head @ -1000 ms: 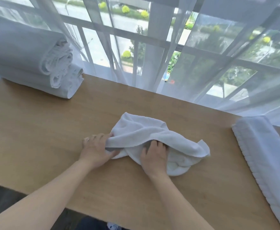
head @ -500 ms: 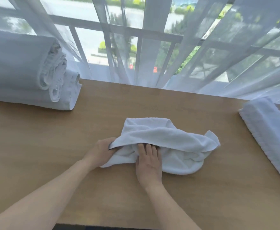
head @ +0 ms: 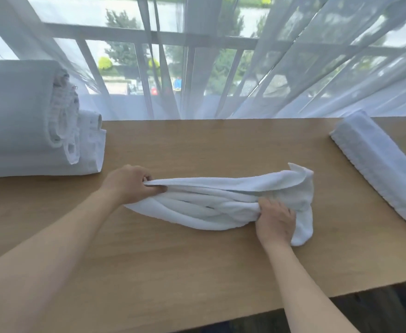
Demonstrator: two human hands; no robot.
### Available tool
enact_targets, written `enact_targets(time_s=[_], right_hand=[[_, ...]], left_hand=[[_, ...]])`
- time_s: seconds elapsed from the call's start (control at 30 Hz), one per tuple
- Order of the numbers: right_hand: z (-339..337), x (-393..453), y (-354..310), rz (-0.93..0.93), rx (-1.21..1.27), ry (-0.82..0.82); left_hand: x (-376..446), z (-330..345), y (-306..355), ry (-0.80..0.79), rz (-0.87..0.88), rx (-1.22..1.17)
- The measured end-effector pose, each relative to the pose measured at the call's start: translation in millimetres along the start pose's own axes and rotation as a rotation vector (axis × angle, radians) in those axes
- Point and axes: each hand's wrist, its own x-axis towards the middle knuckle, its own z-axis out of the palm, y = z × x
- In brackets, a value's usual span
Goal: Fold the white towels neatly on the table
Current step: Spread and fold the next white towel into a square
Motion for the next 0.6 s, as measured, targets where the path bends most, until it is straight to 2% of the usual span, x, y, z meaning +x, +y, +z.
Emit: enact_targets(time_s=[0.07,0.17,0.27,0.3,0.37,0.43,0.47,0.6], right_hand=[[-3.0,5.3,0.0,0.076,0.006,-0.011],[-0.6,-0.3,-21.8,0.121,0.031,0.012],[4.0,-20.5,-53.4,-0.021,0.160,0.123],[7.6,-28.1,-63.1,-0.094,0.191,0.155],[14.9,-41.6,-79.5,-0.220,0.224,0.126],[22.2,-45.9,-87.6,-0.254,0.244,0.064],[25.9,-44.4,-87.1,-0.245,0.250,0.045],[26.4,-27.0,-73.6,-0.244,0.225,0.022]], left_hand=[[10.8,1.9,0.8,0.051,0.031,0.077],[11.8,20.8,6.8,0.253,0.134,0.114],[-8.9,46.4,25.1,0.433,0.271,0.007],[-19.1,55.4,33.2,0.441,0.364,-0.010],[-37.5,74.6,45.9,0.327,0.552,0.004],[-50.5,87.8,55.7,0.169,0.596,0.059],[-53.0,90.9,59.6,0.151,0.576,0.066],[-45.5,82.8,68.4,0.280,0.618,0.055]])
